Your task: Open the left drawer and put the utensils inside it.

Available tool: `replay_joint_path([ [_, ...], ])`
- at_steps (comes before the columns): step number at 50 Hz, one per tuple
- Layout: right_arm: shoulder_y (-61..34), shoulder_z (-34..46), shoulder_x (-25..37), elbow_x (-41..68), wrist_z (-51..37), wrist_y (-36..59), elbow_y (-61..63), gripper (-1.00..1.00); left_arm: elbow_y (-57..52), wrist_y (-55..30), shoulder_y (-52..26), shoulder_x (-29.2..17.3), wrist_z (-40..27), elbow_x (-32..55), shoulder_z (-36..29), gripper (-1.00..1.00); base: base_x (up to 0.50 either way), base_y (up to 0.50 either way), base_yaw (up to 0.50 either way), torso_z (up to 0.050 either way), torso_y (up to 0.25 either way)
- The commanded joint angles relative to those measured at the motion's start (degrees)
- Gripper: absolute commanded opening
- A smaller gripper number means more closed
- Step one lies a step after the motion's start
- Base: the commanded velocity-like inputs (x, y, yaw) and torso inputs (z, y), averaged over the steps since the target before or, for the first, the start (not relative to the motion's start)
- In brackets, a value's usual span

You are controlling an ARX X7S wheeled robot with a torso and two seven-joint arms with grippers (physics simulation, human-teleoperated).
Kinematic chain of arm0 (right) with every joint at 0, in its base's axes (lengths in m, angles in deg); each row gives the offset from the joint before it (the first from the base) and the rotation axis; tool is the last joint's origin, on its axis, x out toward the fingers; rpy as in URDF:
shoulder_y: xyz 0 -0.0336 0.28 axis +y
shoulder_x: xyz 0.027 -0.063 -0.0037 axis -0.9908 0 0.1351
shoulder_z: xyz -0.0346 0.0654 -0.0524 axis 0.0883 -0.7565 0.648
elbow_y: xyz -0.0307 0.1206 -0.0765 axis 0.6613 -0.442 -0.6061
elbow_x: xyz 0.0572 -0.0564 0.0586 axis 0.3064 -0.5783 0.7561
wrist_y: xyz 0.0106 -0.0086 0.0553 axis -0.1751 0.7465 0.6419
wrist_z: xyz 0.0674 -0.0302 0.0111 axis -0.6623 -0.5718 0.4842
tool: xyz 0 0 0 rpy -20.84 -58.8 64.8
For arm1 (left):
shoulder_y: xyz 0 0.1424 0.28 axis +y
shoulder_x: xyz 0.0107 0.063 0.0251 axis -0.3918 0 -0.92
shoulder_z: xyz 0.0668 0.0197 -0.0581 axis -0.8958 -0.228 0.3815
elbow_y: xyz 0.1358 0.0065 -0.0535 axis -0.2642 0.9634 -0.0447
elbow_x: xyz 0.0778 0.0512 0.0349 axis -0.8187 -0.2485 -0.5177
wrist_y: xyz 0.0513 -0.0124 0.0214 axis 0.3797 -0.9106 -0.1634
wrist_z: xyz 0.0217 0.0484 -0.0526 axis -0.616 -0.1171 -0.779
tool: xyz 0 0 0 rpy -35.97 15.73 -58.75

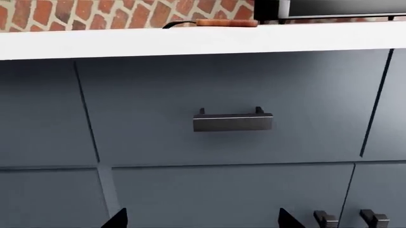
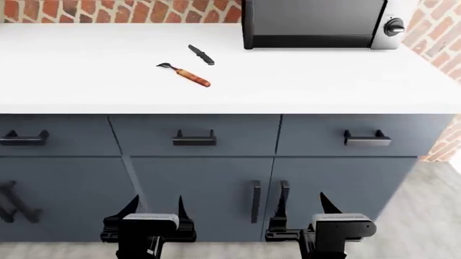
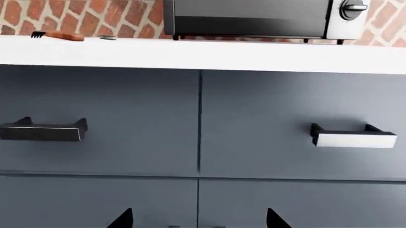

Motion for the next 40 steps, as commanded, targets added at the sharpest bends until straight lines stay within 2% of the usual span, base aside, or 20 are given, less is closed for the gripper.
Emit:
replay_joint_path([
  [1,-0.1,0.7,0.6,0.5,-0.8,-0.1,0.0,1.0,0.0,0.1,0.0,-0.6,-0.7,0.6,-0.7,1.0,0.0,0.5,0.0,0.0,0.0],
  [18,-0.1,1.5,1.3,1.1,-1.7,-0.3,-0.1,1.0,-0.1,0.1,0.0,-1.3,-1.6,1.3,-1.4,1.0,0.0,0.47,0.0,0.0,0.0],
  [27,-0.3,1.7,1.4,2.0,-2.1,0.0,-0.2,1.0,0.0,0.6,0.0,-1.6,-1.8,1.9,-1.7,1.0,0.0,0.0,0.0,0.0,0.0],
  [40,-0.3,2.2,1.9,2.4,-2.7,0.2,0.0,1.0,0.0,0.5,-0.2,-2.1,-2.1,2.3,-2.5,1.0,0.0,0.0,0.0,-0.048,0.002],
])
